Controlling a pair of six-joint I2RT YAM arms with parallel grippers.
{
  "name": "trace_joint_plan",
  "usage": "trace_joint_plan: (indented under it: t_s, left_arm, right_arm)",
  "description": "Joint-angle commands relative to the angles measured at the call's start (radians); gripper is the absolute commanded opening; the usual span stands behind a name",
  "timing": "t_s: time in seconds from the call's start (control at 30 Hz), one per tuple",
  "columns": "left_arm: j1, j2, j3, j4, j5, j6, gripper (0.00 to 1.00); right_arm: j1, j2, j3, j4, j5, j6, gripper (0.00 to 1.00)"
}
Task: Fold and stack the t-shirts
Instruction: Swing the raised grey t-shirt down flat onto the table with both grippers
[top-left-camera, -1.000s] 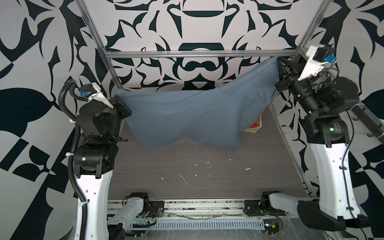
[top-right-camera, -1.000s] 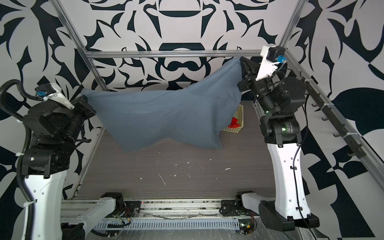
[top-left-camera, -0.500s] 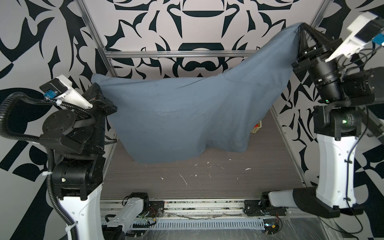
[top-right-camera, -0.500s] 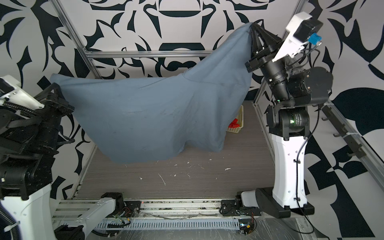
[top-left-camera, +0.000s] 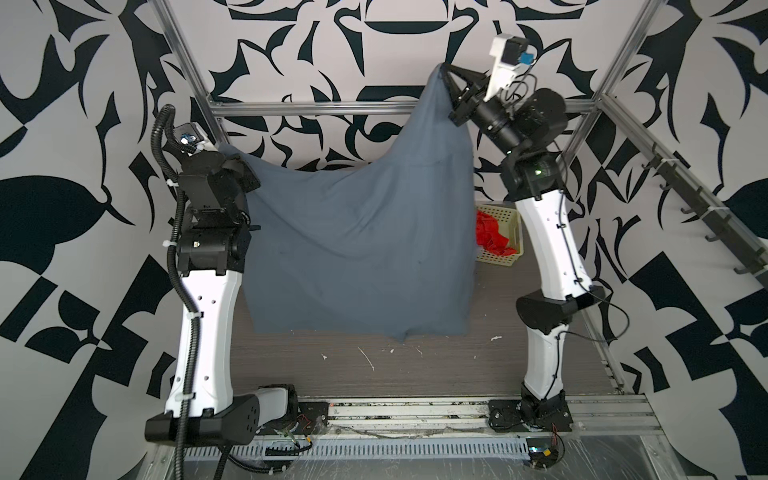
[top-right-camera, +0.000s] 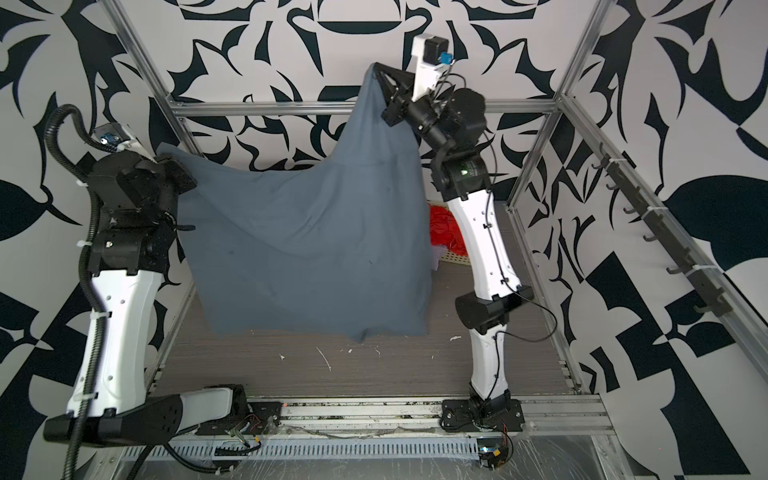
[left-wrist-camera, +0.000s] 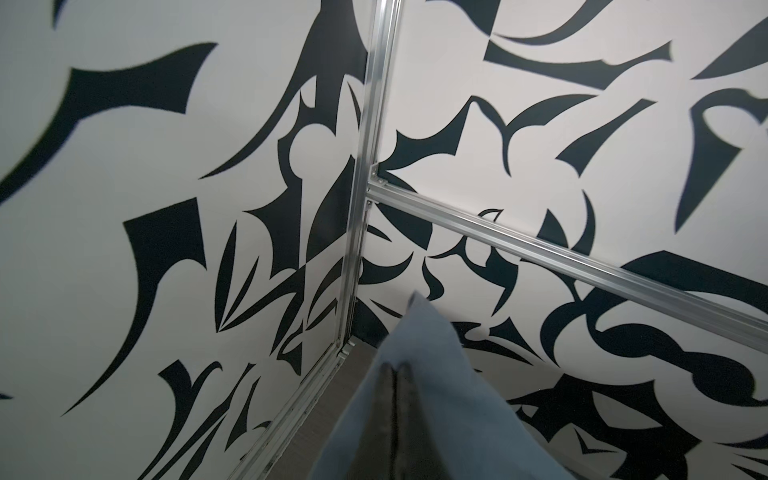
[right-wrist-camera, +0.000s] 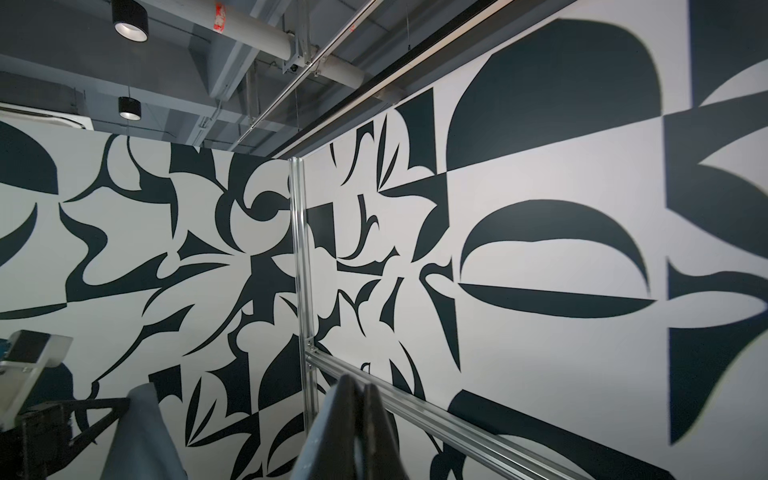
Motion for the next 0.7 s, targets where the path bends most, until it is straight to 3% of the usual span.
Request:
trace_joint_plan:
  t_s: [0.0, 0.07, 0.17, 0.3, 0.4, 0.53, 0.67]
  left_arm:
    - [0.107, 0.087, 0.101, 0.058, 0.115, -0.079, 0.00]
    - [0.185, 0.145, 0.206, 0.018, 0.241, -0.157, 0.00]
    - [0.296, 0.165, 0.322, 0.009, 0.372, -0.273, 0.00]
    - [0.345, 0.083, 0.334, 0.011, 0.405, -0.269, 0.00]
    - [0.345, -0.055, 0.160, 0.023, 0.397, -0.238, 0.00]
    - [0.345, -0.290, -0.258, 0.114, 0.275, -0.241, 0.00]
    - [0.345, -0.446, -0.591, 0.052, 0.139, -0.325, 0.00]
  right_arm:
    - [0.002, 0.019, 0.107, 0.111, 0.106, -0.043, 0.00]
    - [0.000, 0.018, 0.086, 0.183, 0.175, -0.067, 0.00]
    - [0.001, -0.035, 0.053, 0.248, 0.166, -0.079, 0.00]
    - [0.003, -0.202, -0.151, 0.389, 0.143, -0.076, 0.00]
    - [0.004, -0.329, -0.377, 0.401, 0.082, -0.069, 0.00]
    - [0.004, -0.524, -0.848, 0.480, 0.074, -0.039, 0.00]
    - [0.006, -0.703, -1.296, 0.500, 0.063, 0.044, 0.00]
